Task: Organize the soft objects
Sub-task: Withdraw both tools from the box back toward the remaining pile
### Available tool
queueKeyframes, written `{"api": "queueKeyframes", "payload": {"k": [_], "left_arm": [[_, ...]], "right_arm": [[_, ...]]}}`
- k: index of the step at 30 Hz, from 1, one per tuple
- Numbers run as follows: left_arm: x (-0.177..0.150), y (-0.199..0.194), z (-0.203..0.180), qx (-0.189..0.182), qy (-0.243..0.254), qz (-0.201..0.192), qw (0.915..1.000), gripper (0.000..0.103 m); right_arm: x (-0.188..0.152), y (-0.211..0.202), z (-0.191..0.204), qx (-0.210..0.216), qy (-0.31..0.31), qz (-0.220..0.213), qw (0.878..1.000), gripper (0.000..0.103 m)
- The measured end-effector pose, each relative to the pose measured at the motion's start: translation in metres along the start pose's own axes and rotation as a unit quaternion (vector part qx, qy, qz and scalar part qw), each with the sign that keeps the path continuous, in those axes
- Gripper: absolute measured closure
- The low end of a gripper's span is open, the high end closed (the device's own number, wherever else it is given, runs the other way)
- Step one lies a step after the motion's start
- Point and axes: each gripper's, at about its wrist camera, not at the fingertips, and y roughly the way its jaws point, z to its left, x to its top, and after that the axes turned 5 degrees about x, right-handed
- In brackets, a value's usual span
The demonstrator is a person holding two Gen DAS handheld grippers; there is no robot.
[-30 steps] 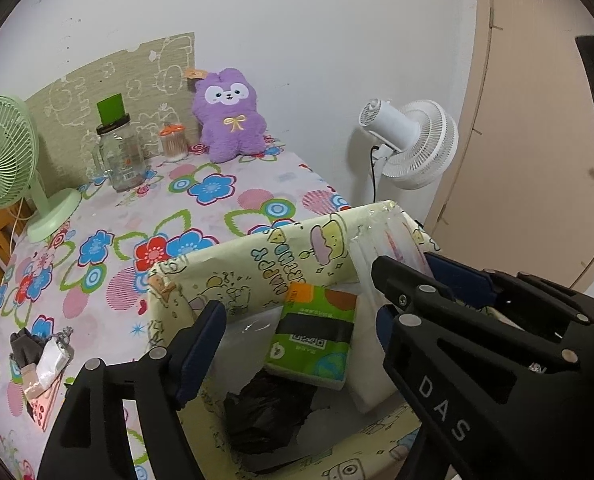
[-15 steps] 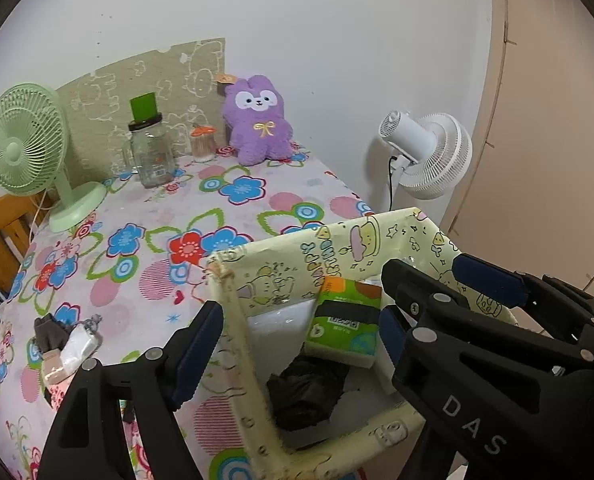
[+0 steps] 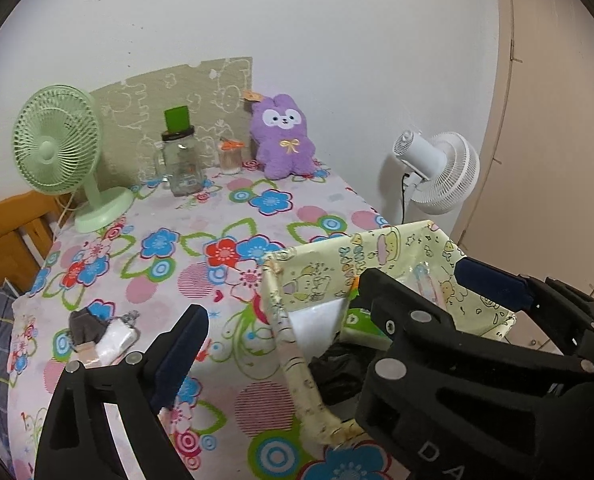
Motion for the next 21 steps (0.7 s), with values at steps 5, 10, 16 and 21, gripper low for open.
{"api": "queueKeyframes", "payload": {"k": [5,10,16,21], "left_arm": [[-0.002,-0.012,0.012,0.006,-0.004,-0.009,0.9999,0.005],[-0.004,-0.026,0.025,0.017,-0.009,-0.021,0.9996,0.004],[-0.008,-0.039,0.044,0.024,-0.02,-0.033,0.999,0.004],[-0.013,-0.046,0.061,0.03,-0.029,-0.033,0.9986,0.004]], "right_arm": [[-0.001,-0.007,0.016,0.005,-0.013,-0.007,1.0,0.024],[-0.002,-0.014,0.033,0.013,-0.023,-0.016,1.0,0.019],[-0.002,-0.022,0.055,0.015,-0.035,-0.032,0.999,0.01],[-0.005,-0.024,0.073,0.023,-0.041,-0.038,0.998,0.007]]}}
